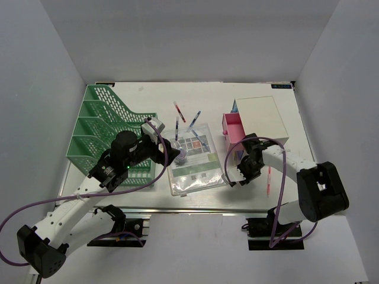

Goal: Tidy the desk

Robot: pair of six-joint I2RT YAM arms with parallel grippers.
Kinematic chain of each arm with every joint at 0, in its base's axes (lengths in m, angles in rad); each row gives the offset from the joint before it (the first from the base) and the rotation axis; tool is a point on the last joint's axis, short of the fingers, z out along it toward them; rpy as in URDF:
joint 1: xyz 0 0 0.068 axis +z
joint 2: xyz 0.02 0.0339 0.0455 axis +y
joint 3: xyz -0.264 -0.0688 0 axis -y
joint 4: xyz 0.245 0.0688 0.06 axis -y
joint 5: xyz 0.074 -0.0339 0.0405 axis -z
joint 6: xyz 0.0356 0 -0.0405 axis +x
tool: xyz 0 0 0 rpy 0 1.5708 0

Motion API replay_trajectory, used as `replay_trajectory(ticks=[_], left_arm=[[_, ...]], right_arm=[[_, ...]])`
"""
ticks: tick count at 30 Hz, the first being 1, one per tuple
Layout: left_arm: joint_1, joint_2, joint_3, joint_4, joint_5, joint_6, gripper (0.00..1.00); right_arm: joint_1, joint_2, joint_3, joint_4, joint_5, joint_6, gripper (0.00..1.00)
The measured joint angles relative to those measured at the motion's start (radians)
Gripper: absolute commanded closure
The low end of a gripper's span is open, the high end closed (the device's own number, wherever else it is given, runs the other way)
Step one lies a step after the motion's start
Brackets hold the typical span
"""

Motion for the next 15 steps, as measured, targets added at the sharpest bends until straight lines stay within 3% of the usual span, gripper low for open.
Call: replay_trajectory(ticks=[12, 15], left_arm=[[0.0, -0.003, -0.004, 0.0, -0.001, 0.0, 0.07], [0.0, -0.003, -0.005, 0.0, -0.005, 0.0, 0.07]], right_arm=[[0.011, -0.01, -0.014, 0.011, 0.02, 0.083, 0.7], [0.014, -0.016, -0.021, 0.011, 0.023, 0.098, 0.83]])
